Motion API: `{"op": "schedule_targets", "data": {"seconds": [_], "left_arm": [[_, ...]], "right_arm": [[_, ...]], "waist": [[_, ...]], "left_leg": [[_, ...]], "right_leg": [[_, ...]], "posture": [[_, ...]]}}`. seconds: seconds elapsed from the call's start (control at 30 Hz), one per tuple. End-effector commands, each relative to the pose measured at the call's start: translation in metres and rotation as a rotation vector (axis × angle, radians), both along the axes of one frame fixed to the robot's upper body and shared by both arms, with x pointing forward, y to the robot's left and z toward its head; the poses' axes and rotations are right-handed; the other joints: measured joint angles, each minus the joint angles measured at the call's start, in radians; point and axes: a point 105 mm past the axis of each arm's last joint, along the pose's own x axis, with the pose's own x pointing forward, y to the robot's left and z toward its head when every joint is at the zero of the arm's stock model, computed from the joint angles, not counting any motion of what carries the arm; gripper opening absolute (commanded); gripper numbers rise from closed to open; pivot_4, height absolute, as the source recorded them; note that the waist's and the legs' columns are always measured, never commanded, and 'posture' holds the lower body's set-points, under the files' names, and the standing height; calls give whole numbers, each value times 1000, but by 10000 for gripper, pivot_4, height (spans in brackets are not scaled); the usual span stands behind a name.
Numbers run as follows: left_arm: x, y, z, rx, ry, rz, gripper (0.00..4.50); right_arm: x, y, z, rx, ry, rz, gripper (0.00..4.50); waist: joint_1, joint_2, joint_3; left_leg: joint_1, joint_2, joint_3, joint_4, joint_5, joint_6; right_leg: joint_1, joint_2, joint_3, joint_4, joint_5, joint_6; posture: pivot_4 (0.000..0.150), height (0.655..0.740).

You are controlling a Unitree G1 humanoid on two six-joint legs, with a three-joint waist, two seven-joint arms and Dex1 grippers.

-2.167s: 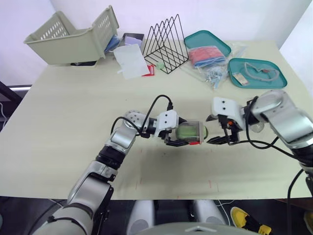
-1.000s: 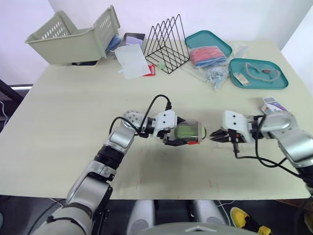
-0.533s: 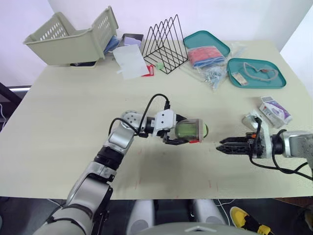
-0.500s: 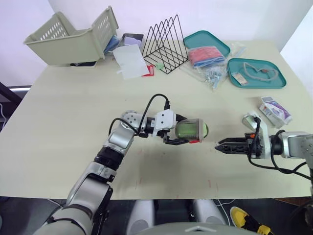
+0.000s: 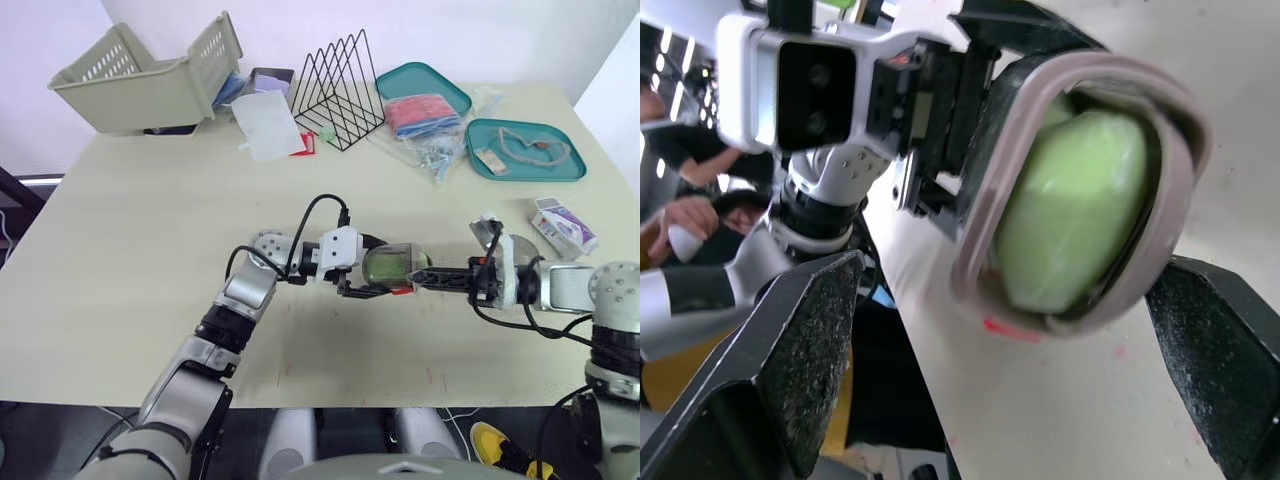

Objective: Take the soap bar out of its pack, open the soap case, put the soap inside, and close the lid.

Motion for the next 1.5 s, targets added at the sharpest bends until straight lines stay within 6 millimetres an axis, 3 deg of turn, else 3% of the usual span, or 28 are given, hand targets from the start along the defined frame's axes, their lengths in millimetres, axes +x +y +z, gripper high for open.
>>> {"op": "schedule_targets", "data": {"seconds": [0.03, 0.57, 0.67, 0.77, 0.8, 1.13, 1.2, 1.5], "left_arm": [[-5, -7, 17, -55, -64, -30, 34470], [-5, -10, 17, -65, -70, -29, 34470], [-5, -11, 17, -70, -69, -30, 34470], [-5, -11, 17, -71, -69, -31, 34470], [-5, -11, 17, -70, -69, -32, 34470], [-3, -10, 20, -93, -48, -18, 34470], [0, -9, 23, -99, -52, -13, 44835], [8, 9, 28, -65, 8, -20, 45000]], "right_arm": [[6, 1, 10, 39, -10, -24, 44849], [7, 6, 7, 37, 47, -27, 44849], [8, 6, 5, 37, 67, -30, 36863], [9, 3, 3, 4, 68, -43, 22457], [8, 3, 3, 1, 69, -38, 21493], [1, 5, 3, -12, 59, 6, 21492], [0, 5, 3, -13, 55, 12, 21492], [-2, 0, 5, -52, 25, 19, 20571]], "waist": [[0, 0, 0], [-1, 0, 0], [-1, 0, 0], [-1, 0, 0], [-1, 0, 0], [-1, 0, 0], [-1, 0, 0], [-1, 0, 0]], "left_leg": [[0, 0, 0, 0, 0, 0], [0, 0, 0, 0, 0, 0], [0, 0, 0, 0, 0, 0], [0, 0, 0, 0, 0, 0], [0, 0, 0, 0, 0, 0], [0, 0, 0, -1, 0, 0], [0, 0, 0, -1, 0, 0], [-1, 0, 0, -1, 0, 0]], "right_leg": [[0, 0, 0, 0, 0, 0], [0, 0, 0, 0, 0, 0], [0, 0, 0, -1, 0, 0], [0, 0, 0, -1, 0, 0], [0, 0, 0, -1, 0, 0], [0, 0, 0, -1, 0, 0], [0, 0, 0, -1, 0, 0], [0, 0, 0, -1, 0, 0]], "posture": [[1500, 7400], [1500, 7400], [1500, 7400], [1500, 7400], [1500, 7400], [1500, 7400], [1500, 7400], [1500, 7400]]}}
